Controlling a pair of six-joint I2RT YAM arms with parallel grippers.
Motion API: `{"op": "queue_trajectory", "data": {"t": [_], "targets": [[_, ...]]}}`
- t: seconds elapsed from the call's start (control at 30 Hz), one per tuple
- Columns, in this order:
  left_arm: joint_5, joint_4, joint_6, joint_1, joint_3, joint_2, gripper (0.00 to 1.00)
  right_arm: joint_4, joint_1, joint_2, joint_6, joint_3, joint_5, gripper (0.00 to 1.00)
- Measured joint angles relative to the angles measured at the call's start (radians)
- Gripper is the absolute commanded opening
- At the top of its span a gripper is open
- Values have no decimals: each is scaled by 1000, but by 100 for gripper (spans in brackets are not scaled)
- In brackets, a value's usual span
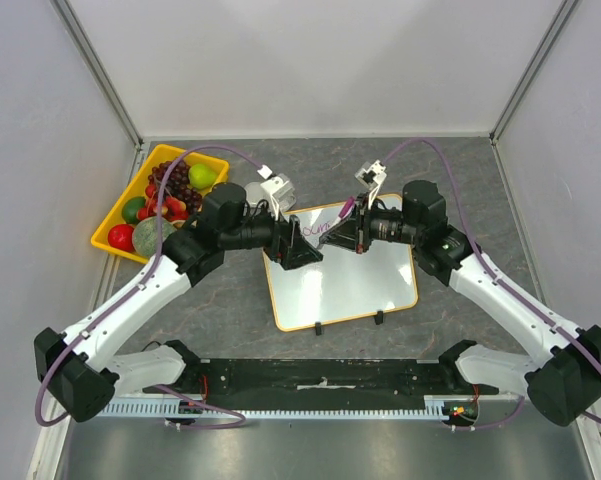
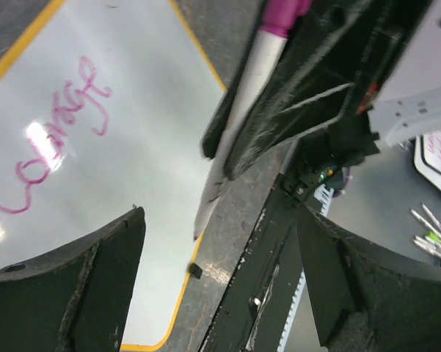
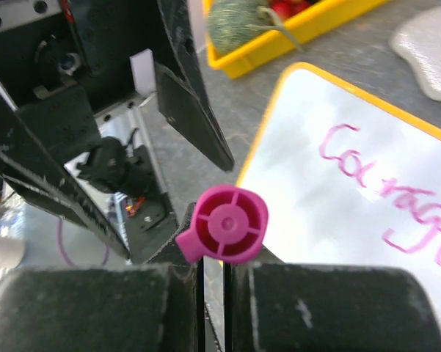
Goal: Write a sentence on the whiteboard
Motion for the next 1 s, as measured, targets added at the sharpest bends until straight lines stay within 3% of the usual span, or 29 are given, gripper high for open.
{"op": "queue_trajectory", "data": {"t": [0.23, 0.5, 0.8, 1.0], "targets": [[-129, 39, -98, 162, -71, -3, 89, -142, -36, -62, -74, -5, 242, 0], [-188, 71, -160, 388, -248, -92, 90, -187, -84, -173, -89, -41, 414, 0], [-79, 309, -201, 422, -457, -16, 89, -200, -108, -196, -89, -44, 469, 0], [29, 542, -219, 424, -539, 62, 83, -212, -114, -207, -89, -57, 480, 0]]}}
